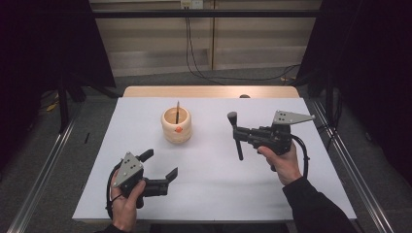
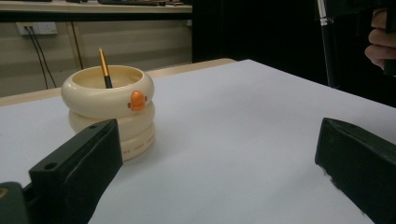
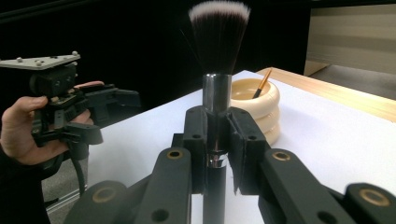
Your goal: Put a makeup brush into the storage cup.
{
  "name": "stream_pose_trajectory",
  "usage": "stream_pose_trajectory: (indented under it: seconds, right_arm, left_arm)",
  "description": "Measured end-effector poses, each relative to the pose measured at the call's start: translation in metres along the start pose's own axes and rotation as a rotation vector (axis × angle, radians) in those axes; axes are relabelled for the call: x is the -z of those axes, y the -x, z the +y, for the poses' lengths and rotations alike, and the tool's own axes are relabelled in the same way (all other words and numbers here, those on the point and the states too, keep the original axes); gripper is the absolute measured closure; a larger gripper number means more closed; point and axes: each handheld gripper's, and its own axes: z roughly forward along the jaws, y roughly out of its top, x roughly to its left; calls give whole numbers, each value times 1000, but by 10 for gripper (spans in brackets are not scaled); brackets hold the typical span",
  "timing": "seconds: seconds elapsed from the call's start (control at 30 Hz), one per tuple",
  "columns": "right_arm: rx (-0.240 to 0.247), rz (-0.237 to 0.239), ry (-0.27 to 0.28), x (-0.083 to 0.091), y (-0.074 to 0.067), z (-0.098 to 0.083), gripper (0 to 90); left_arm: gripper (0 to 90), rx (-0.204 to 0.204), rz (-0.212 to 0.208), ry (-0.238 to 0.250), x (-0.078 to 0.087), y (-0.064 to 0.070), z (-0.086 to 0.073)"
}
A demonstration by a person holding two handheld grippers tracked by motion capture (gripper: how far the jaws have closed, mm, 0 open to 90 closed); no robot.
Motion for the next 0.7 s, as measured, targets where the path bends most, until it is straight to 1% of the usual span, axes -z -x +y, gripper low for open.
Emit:
stream_pose_trajectory:
  seconds: [0.03,0.1,0.17,0.2,0.23,0.27,0.3,0.33,0.37,0.4,0.43,0.5,0.53,0.57,0.6,0.63,0.7]
  right_arm:
    - [-1,1,1,-2,-1,0,782]
    - [4,-3,4,-6,-1,1,782]
    - [3,5,2,-9,-2,1,782]
    - [6,11,2,-11,-3,2,782]
    - [8,15,0,-13,-4,2,782]
    - [8,25,-2,-15,-4,2,782]
    - [9,26,-3,-16,-5,3,782]
    - [13,32,-7,-18,-5,3,782]
    - [18,36,-7,-20,-6,3,782]
    - [16,42,-4,-21,-7,4,782]
    - [17,46,-5,-22,-8,5,782]
    - [23,54,-2,-25,-10,6,782]
    - [22,60,-3,-27,-11,7,782]
    - [24,64,-1,-28,-12,8,782]
    - [26,66,0,-30,-13,9,782]
    - [26,67,1,-31,-13,9,782]
    - [25,77,6,-33,-15,9,782]
  left_arm:
    - [6,-2,8,-2,-3,0,1]
    - [5,-1,-6,-3,-9,0,4]
    - [5,-11,-14,-4,-15,-1,7]
    - [8,-6,-21,0,-18,0,9]
    - [9,-17,-28,2,-21,0,11]
    - [10,-16,-26,2,-23,1,13]
    - [16,-17,-42,13,-25,1,15]
    - [17,-24,-38,11,-27,1,16]
    - [14,-19,-35,14,-29,1,17]
    - [16,-11,-45,17,-31,0,18]
    - [17,-18,-45,10,-32,0,18]
    - [20,-19,-55,8,-36,2,20]
    - [23,-21,-75,6,-38,2,20]
    - [24,-45,-72,-6,-39,3,21]
    - [24,-50,-68,-1,-41,5,22]
    - [26,-57,-80,1,-43,7,24]
    - [28,-77,-84,2,-47,10,26]
